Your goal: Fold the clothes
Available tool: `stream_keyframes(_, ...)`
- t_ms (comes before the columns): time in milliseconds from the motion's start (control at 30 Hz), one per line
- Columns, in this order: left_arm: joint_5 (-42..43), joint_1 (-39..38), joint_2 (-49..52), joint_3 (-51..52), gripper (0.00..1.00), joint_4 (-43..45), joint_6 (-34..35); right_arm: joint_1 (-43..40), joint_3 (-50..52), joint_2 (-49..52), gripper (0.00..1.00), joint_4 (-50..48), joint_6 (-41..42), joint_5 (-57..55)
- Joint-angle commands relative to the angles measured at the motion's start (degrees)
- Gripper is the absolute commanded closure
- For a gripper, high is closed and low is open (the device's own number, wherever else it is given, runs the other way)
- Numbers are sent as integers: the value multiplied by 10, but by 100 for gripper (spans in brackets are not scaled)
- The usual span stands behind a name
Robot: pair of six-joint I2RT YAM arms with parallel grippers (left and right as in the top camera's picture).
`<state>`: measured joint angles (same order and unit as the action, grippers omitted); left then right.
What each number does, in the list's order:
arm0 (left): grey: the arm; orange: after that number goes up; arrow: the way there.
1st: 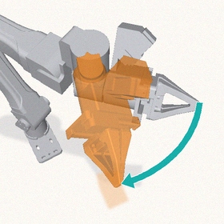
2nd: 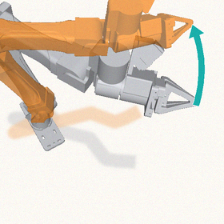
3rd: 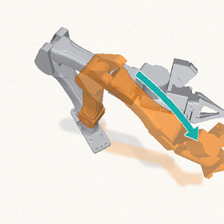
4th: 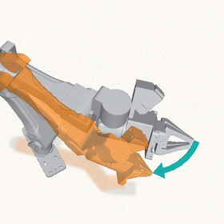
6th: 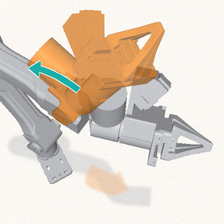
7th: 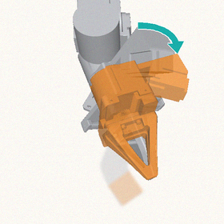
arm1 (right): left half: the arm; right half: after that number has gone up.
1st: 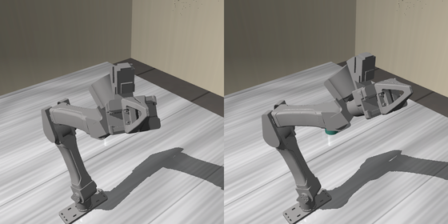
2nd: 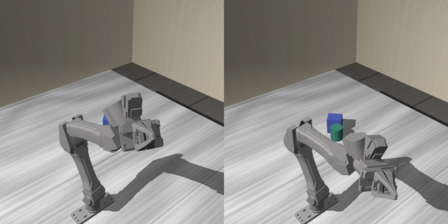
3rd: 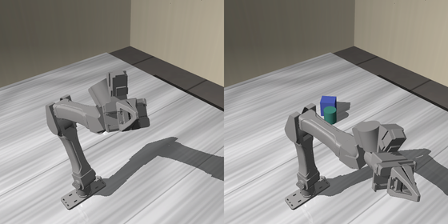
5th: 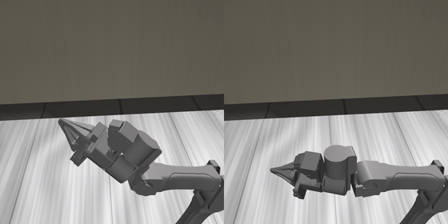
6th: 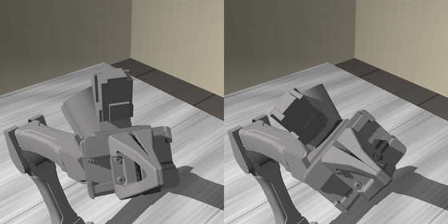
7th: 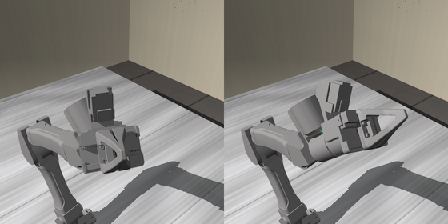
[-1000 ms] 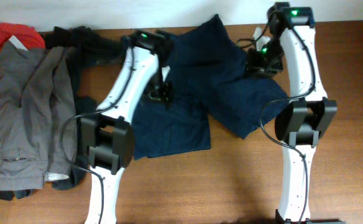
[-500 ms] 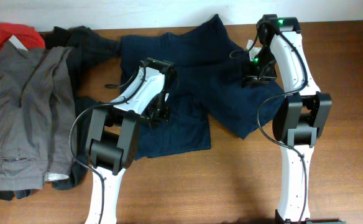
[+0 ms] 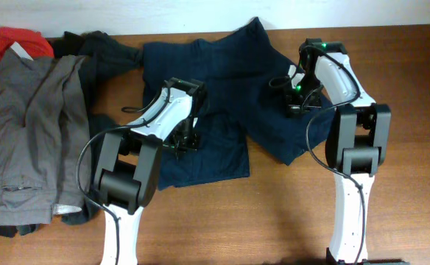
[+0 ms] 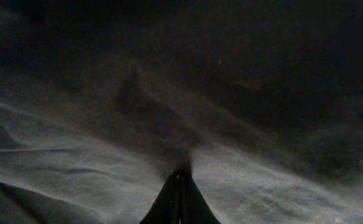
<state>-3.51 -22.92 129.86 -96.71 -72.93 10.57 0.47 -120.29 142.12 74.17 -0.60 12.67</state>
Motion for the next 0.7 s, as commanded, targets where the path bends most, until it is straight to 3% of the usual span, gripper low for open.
stream_keyframes(0, 26, 1, 42, 50, 99, 14, 6, -15, 28, 13, 96, -31, 7, -13)
stream_keyframes(367, 55, -13, 42, 123, 99, 26, 6, -81, 35, 18, 96, -134, 10, -13)
stream_keyframes(667, 63, -13, 42, 176, 99, 28, 5, -88, 35, 18, 96, -167, 8, -13)
